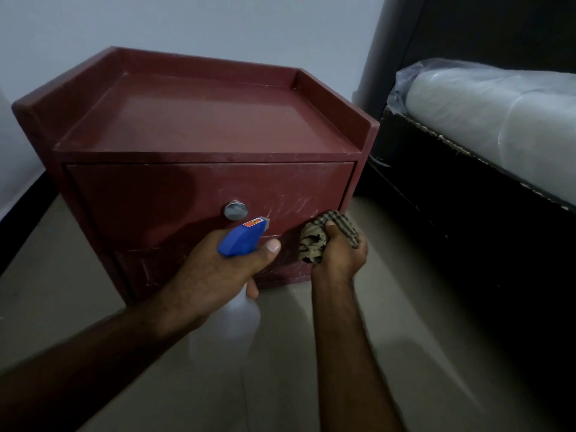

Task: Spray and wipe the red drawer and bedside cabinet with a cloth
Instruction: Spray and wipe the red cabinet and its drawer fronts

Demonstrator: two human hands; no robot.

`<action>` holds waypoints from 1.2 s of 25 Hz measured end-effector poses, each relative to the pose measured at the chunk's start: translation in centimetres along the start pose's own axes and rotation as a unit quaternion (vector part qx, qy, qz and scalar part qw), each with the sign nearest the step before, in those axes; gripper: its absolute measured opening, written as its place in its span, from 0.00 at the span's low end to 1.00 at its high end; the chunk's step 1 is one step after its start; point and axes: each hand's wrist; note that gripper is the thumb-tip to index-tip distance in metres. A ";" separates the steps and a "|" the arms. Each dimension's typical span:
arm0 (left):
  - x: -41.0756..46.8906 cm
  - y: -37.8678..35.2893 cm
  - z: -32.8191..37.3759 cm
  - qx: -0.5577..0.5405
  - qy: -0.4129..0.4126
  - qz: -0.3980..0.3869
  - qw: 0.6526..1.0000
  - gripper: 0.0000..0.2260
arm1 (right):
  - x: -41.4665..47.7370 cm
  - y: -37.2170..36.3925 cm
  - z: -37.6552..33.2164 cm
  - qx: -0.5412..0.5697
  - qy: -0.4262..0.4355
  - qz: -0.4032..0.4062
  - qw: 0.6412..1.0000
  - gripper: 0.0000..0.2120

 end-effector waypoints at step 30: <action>0.4 0.8 -1.8 -0.010 0.005 -0.002 1.000 0.26 | -2.9 -1.1 2.8 0.066 0.020 -0.064 0.996 0.33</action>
Point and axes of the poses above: each hand's wrist, its own x-axis towards the middle knuckle, its own y-axis out of the back of the hand, z = x × y, and after that the axes turned 12 degrees about x, right-handed
